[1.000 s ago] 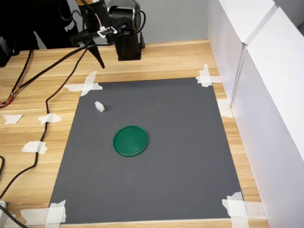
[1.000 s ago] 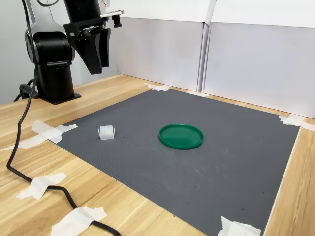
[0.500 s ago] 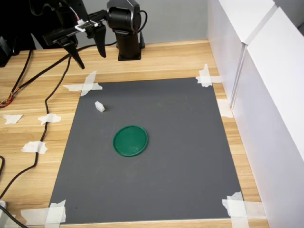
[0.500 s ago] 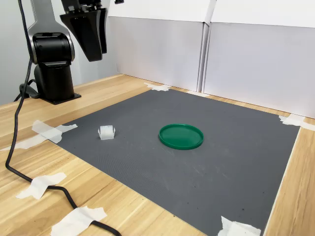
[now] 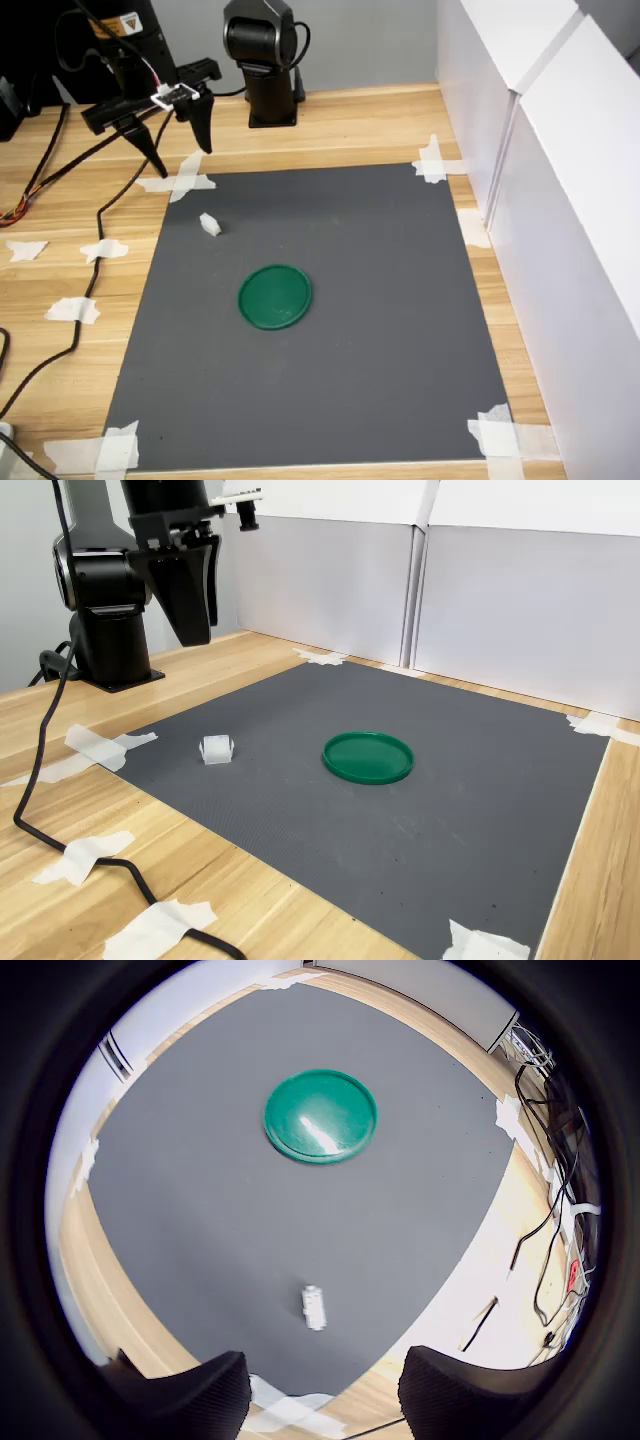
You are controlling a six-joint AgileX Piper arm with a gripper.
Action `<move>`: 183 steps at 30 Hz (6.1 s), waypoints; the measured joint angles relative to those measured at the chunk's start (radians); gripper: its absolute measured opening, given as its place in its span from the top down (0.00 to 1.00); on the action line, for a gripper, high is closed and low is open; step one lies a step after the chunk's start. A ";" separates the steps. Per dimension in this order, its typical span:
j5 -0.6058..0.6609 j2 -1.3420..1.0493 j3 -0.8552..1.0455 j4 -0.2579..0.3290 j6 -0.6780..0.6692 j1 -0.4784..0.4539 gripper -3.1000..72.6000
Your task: Grasp a white terminal and put it on the green lid.
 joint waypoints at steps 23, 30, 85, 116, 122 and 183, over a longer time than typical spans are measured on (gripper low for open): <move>-0.208 0.084 0.126 -0.022 -0.045 0.073 0.13; -0.273 0.098 0.189 -0.017 -0.079 0.073 0.13; -0.266 0.128 0.156 0.005 -0.049 0.073 0.85; -0.136 0.419 -0.252 -0.099 0.440 0.425 0.85; -0.173 0.448 -0.252 -0.092 0.402 0.425 0.85; -0.591 -0.630 0.462 0.080 1.087 0.425 0.98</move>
